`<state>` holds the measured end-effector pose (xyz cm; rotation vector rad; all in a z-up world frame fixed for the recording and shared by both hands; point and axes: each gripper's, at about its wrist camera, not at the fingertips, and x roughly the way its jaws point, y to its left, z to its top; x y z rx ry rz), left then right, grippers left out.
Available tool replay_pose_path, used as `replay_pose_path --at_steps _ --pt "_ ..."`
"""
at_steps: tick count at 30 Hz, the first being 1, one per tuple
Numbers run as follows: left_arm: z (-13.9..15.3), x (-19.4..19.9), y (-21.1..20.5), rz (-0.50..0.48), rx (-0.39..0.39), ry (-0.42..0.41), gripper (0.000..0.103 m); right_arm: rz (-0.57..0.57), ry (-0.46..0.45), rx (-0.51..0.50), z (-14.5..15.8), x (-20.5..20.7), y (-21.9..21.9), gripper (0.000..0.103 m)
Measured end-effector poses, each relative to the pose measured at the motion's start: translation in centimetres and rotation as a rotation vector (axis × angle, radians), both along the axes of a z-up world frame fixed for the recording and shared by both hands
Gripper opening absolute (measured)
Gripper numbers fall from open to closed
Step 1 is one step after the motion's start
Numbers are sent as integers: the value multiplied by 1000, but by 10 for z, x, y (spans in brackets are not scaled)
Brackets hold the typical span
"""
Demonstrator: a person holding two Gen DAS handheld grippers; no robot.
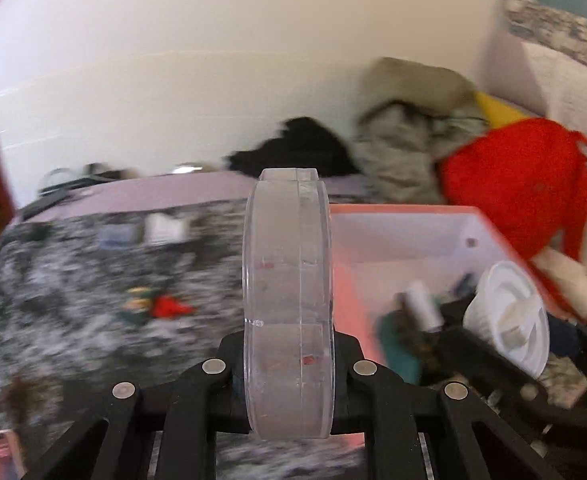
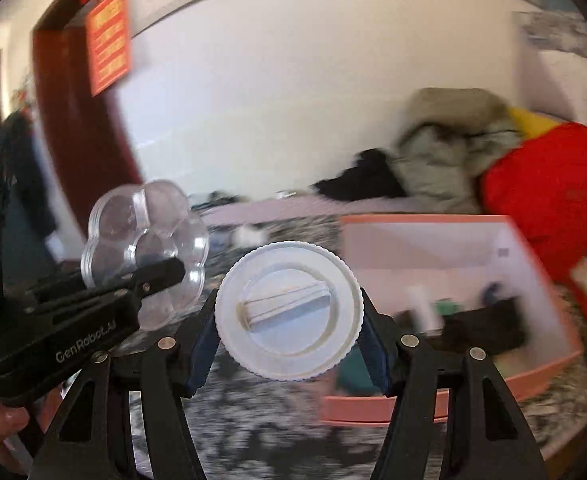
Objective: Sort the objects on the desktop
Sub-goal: 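Carry the white lid and clear container into the pink box and release both, then grasp the red funnel with the right gripper while the left gripper approaches the green snack packet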
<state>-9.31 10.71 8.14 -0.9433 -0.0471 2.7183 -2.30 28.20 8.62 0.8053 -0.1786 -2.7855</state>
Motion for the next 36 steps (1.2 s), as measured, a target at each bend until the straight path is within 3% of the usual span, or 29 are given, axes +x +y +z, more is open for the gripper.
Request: replay_pose_path --at_steps 5,10,11,13,16,19,26,30,36 --pt "4 -26 62 -102 7 -15 17 -145 20 -35 8 -12 82 65" --pt "-15 -63 104 -166 16 -87 18 -244 -16 -88 -7 -42 144 65" --pt "-21 -71 110 -184 19 -107 22 -252 -23 -101 -11 -50 152 65" --pt "-27 -78 115 -175 -3 -110 58 -259 -65 -104 -23 -69 164 68" --pt "-28 -81 111 -145 -5 -84 74 -297 -101 -101 -32 -82 176 88" --pt "-27 -81 91 -101 15 -86 74 -300 -83 -132 -36 -80 179 90" --pt "-39 -55 16 27 12 -69 75 -207 -66 -178 -39 -88 131 91" --pt "-56 -37 -44 141 -32 -72 75 -63 -66 -159 -37 -97 60 94" --pt "-97 -29 -160 334 -26 -148 75 150 -114 -67 -58 -117 -64 94"
